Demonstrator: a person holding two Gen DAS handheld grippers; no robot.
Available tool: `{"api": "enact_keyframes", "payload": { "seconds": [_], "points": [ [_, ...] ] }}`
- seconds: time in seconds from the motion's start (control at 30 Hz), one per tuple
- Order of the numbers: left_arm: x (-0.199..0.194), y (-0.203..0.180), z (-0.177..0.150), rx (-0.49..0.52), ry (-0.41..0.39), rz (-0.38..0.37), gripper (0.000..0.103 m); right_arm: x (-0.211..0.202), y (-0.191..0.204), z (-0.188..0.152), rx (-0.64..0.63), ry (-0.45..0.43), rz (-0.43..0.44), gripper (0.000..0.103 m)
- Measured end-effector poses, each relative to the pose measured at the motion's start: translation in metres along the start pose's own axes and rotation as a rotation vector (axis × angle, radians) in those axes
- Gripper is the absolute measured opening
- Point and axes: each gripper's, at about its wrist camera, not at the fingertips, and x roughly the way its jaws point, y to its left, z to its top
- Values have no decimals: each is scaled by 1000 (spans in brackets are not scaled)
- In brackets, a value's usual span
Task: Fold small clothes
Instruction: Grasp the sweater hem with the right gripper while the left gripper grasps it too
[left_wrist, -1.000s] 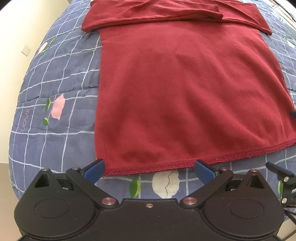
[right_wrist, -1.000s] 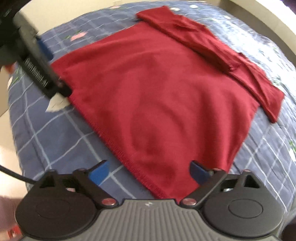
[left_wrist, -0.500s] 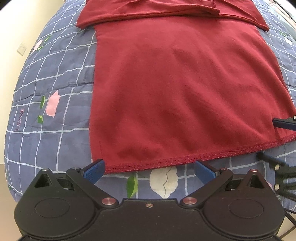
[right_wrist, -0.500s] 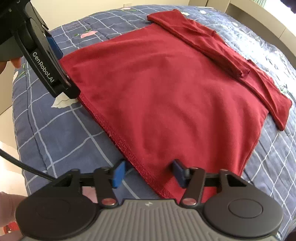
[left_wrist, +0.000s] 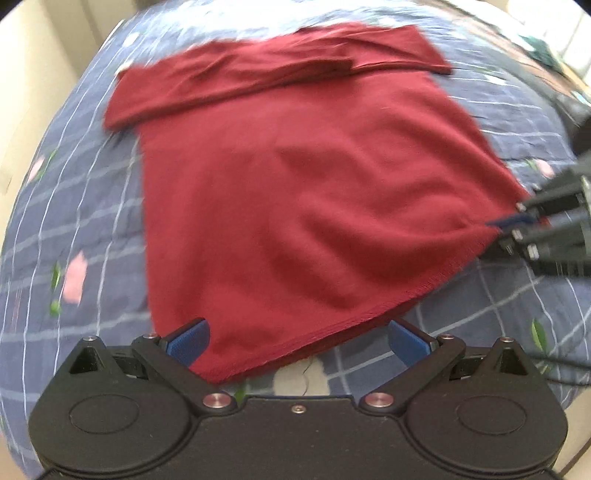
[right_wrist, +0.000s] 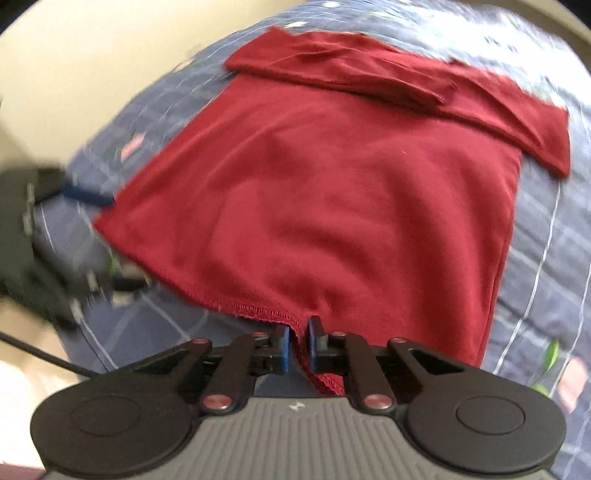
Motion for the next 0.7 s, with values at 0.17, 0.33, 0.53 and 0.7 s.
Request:
{"api": "enact_keyframes", "payload": {
  "seconds": [0.17, 0.33, 0.53, 0.7],
  "points": [
    [27, -22, -1, 107, -20, 21, 102, -4, -22, 12, 127, -8, 78, 12],
    [46, -31, -7, 171, -3, 32, 102, -6, -31, 18, 183, -25, 121, 12],
    [41, -13, -10, 73, -32, 99, 92, -6, -26, 11, 170, -25, 103, 12],
    [38, 14, -12, -8, -30, 203, 68, -4, -11, -2, 89, -12, 31, 16]
  ]
}}
